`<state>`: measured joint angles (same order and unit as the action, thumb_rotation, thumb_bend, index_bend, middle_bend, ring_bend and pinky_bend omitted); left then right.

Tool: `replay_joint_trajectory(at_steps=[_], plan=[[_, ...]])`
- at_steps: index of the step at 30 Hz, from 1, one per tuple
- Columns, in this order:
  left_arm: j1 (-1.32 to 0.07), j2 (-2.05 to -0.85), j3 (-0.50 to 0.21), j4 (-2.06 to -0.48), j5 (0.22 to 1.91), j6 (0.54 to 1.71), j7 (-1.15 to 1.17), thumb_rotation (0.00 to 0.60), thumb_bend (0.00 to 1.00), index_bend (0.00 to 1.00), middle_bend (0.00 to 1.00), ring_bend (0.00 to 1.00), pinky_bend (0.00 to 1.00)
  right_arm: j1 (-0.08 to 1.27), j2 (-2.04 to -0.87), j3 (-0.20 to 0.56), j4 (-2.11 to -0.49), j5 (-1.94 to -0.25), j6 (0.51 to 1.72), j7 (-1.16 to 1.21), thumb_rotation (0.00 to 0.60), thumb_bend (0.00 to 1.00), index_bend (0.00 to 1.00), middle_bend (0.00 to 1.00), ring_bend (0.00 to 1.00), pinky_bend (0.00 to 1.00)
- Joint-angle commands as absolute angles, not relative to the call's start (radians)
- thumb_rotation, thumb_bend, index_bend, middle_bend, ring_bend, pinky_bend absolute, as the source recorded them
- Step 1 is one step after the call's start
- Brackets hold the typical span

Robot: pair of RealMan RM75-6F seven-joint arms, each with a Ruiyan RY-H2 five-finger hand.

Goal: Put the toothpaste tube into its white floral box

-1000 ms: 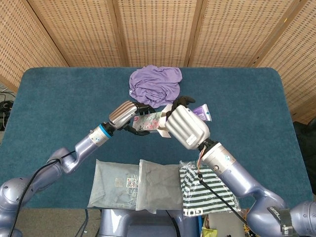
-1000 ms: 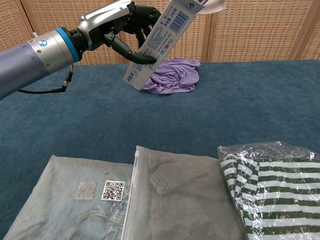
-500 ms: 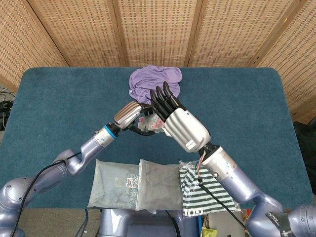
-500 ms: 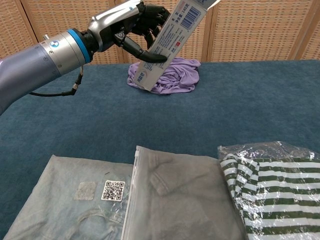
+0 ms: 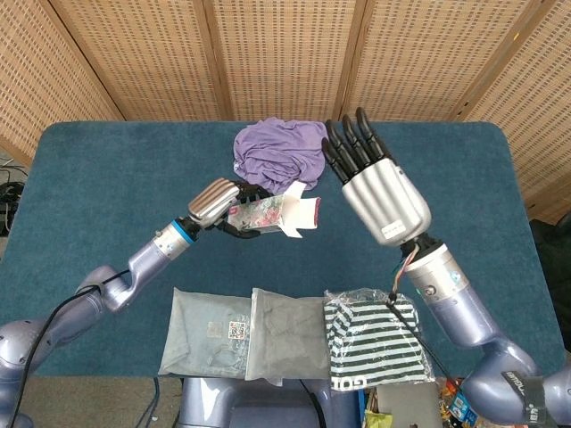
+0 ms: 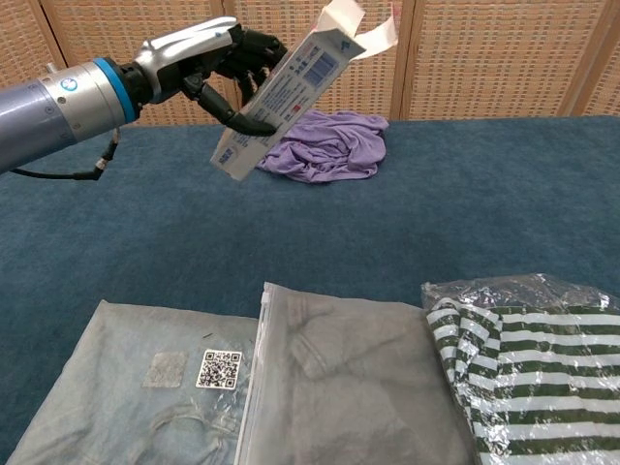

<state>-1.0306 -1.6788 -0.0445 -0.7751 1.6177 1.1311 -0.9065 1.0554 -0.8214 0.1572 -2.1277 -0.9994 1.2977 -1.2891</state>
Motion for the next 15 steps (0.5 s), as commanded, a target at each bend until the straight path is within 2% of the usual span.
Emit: replay_joint_trajectory(at_steps=[1,7,15], plan=[[-1.006,-1.608,0.017,-0.810,1.621,1.034,-0.847,0.600,0.54,0.56,0.52,0.48,0.54,0.908,-0.817,0.133,-1.914,-1.090,1.269,-0.948,0.600,0.00,0.00,0.00,0.00,0.00],[-1.002,-1.545,0.068,-0.902,1.602,0.881,-0.774,0.600,0.54,0.56,0.52,0.48,0.54,0.807,-0.910,0.101,-1.775,-1.136,1.270,-0.735,0.600,0.00,0.00,0.00,0.00,0.00],[-1.005,-1.571,0.047,-0.930,1.524,0.738,-0.564,0.600,0.54,0.56,0.51,0.47,0.54,0.716,-1.011,0.082,-1.661,-1.203,1.285,-0.570,0.600,0.00,0.00,0.00,0.00,0.00]])
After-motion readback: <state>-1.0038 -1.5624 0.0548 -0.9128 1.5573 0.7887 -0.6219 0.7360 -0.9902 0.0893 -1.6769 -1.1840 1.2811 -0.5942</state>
